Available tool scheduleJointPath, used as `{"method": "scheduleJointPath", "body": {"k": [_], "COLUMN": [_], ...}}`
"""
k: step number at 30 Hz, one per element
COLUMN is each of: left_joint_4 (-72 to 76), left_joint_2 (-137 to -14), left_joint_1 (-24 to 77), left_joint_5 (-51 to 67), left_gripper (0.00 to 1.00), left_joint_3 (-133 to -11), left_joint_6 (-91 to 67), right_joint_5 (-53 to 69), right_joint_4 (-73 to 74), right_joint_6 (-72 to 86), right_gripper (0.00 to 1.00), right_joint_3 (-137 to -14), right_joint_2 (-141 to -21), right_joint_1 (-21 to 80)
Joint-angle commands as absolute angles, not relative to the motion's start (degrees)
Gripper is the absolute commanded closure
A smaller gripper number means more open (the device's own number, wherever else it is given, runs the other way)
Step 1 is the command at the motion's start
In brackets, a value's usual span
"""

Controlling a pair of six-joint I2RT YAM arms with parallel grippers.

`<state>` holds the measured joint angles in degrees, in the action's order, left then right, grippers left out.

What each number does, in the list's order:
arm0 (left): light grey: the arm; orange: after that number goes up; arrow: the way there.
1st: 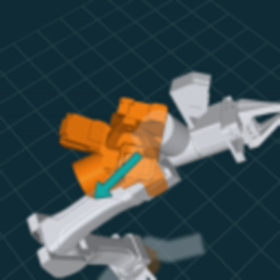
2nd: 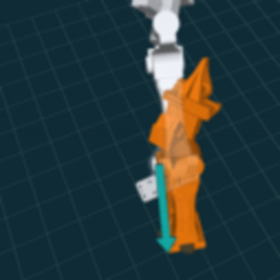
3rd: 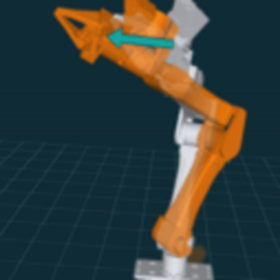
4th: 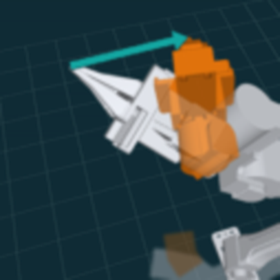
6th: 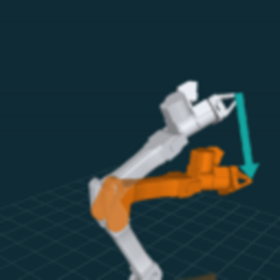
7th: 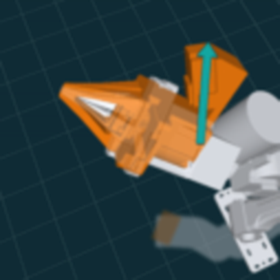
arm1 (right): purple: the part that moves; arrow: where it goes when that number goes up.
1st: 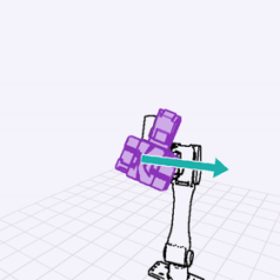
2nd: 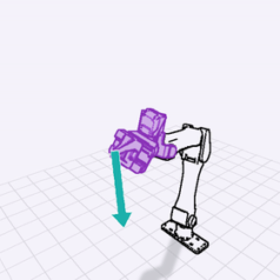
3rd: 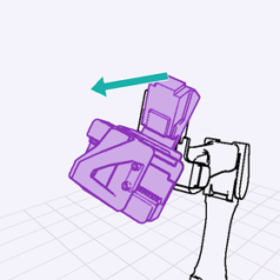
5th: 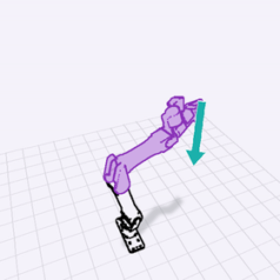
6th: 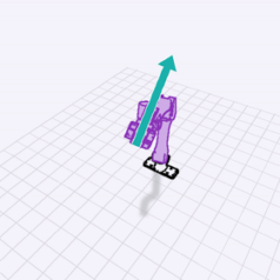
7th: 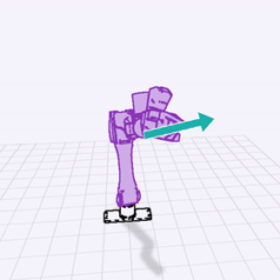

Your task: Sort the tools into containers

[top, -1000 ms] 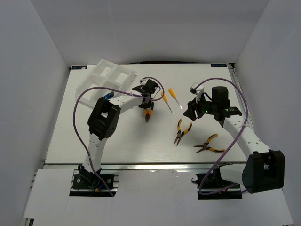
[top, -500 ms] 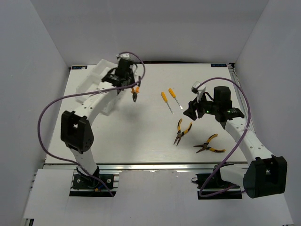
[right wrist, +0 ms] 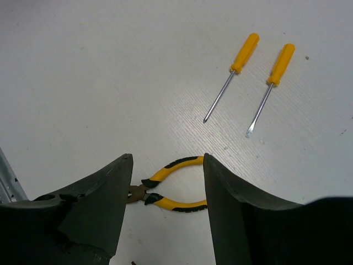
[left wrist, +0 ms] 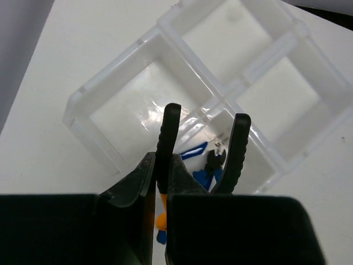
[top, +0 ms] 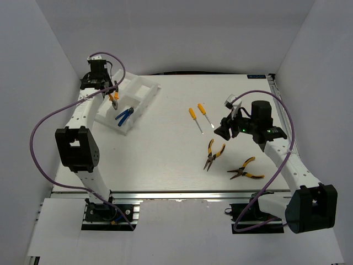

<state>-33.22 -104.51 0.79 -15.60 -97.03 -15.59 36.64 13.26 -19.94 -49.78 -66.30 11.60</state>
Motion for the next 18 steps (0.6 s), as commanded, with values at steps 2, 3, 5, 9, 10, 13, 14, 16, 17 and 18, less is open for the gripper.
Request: {"method": "scheduleJointPath", "body": {"k": [2,3,5,9,10,13,14,16,17,18], "left_joint_4": [-26.7,-25.9,-24.9,-23.1,-22.9,-20.7,-20.3,-19.7,-19.6,-19.4], "left_joint_2": [-107.8,-108.8,-110.7,-115.2,-116.1,-118.7,-119.2,-120.7,-121.3,-121.8], "left_joint_1": [-1.7,-1.8,-1.9,-3.0,-3.7,-4.7,-4.7,-5.0,-5.3,-5.6], "left_joint_5": [-13.8,-13.9,-15.4,-15.1,-14.5,-11.7,-11.9,-12.6,-12.3,-11.9], "left_gripper": [0.98,0.99,1.00,1.00,1.00,1.00,1.00,1.00,1.00,1.00], "left_joint_3": [-100.4,-100.6,-101.6,-104.1,-105.2,-105.9,-105.9,-106.2,-106.7,-107.2], "left_joint_6": [-6.2,-4.7,-1.4,2.8,2.6,3.3,4.1,4.7,4.7,4.8], "right_joint_5": [38.1,38.0,37.8,37.4,37.4,37.6,37.7,37.5,37.4,37.3], "right_joint_4": [12.2,12.7,13.5,15.2,15.7,17.0,17.3,17.9,17.9,17.9], "right_joint_6": [-20.9,-21.2,-21.7,-23.1,-23.2,-23.5,-23.6,-24.0,-24.1,-24.1], "right_gripper": [0.39,0.39,0.39,0.39,0.39,0.39,0.39,0.39,0.39,0.39], "right_joint_3": [-49.9,-50.0,-50.3,-51.3,-51.7,-53.0,-53.4,-53.8,-53.9,-53.8], "right_joint_2": [-65.9,-66.0,-66.4,-67.0,-67.3,-68.0,-68.1,-68.3,-68.3,-68.3], "right_joint_1": [11.2,11.2,11.2,11.2,11.2,11.3,11.3,11.3,11.3,11.3]}}
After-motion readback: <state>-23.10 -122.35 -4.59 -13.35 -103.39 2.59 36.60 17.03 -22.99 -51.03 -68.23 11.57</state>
